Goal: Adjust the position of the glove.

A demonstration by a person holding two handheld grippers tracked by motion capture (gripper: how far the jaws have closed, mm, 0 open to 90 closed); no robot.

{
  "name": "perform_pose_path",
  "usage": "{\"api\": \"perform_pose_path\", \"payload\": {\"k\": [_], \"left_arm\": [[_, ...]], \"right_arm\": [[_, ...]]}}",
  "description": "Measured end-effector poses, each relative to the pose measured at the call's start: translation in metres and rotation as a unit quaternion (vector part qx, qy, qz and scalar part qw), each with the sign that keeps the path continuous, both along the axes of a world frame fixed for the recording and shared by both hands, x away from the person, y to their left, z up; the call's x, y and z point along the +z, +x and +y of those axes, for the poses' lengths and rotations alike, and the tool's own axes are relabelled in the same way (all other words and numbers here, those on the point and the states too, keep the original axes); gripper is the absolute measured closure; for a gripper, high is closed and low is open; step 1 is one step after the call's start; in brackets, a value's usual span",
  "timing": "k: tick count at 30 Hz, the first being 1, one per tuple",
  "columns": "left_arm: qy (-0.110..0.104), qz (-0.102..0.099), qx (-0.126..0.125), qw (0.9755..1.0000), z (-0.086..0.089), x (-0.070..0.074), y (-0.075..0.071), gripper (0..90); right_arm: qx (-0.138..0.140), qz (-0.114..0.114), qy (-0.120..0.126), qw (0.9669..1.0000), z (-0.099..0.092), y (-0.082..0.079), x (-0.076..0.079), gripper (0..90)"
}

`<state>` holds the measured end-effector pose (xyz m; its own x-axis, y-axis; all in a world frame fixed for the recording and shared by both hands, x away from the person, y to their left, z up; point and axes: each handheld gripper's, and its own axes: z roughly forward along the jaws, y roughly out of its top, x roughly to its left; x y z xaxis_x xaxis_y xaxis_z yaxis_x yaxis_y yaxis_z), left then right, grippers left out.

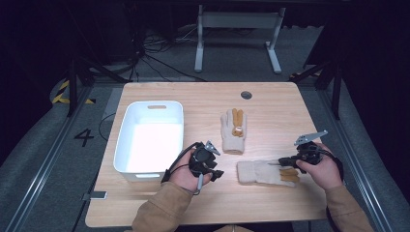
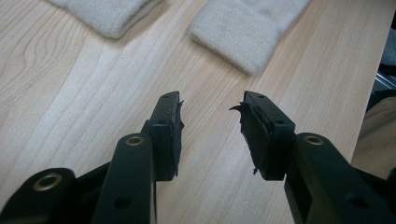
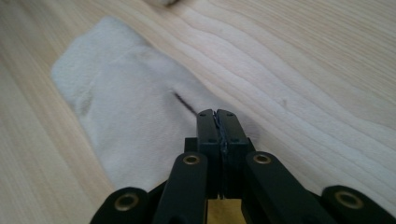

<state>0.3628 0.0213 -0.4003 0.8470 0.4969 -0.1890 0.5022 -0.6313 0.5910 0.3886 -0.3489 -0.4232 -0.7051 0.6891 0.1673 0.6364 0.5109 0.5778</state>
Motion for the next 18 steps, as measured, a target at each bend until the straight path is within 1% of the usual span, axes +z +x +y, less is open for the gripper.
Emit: {"api": "perform_pose_path", "payload": {"k": [2, 3, 5, 8, 12, 15, 18], "left_arm": [[0.001, 0.003, 0.000, 1.0000, -0.001, -0.002, 0.001, 58.9], [0.001, 0.003, 0.000, 1.0000, -0.001, -0.002, 0.001, 58.9], [0.005, 0.004, -0.004, 1.0000, -0.002, -0.003, 0.001, 58.9], [0.005, 0.004, -0.003, 1.0000, -0.002, -0.003, 0.001, 58.8], [0.003, 0.005, -0.004, 1.0000, -0.003, -0.003, 0.000, 58.7], [0.005, 0.003, -0.006, 1.0000, -0.003, -0.002, 0.000, 58.3], [0.002, 0.004, -0.003, 1.0000, -0.003, -0.002, 0.000, 58.3]], "right_arm": [[0.009, 0.011, -0.008, 0.9999, 0.007, -0.001, 0.000, 89.8], [0.009, 0.011, -0.008, 0.9999, 0.007, -0.001, 0.000, 89.8], [0.016, 0.030, -0.017, 0.9993, 0.013, -0.001, -0.003, 89.8], [0.022, 0.040, -0.030, 0.9985, 0.018, -0.002, -0.007, 89.8], [0.029, 0.038, -0.029, 0.9984, 0.022, -0.002, -0.008, 89.8], [0.037, 0.033, -0.026, 0.9984, 0.031, -0.003, -0.010, 89.9], [0.050, 0.026, -0.023, 0.9981, 0.043, -0.004, -0.011, 89.9]]}}
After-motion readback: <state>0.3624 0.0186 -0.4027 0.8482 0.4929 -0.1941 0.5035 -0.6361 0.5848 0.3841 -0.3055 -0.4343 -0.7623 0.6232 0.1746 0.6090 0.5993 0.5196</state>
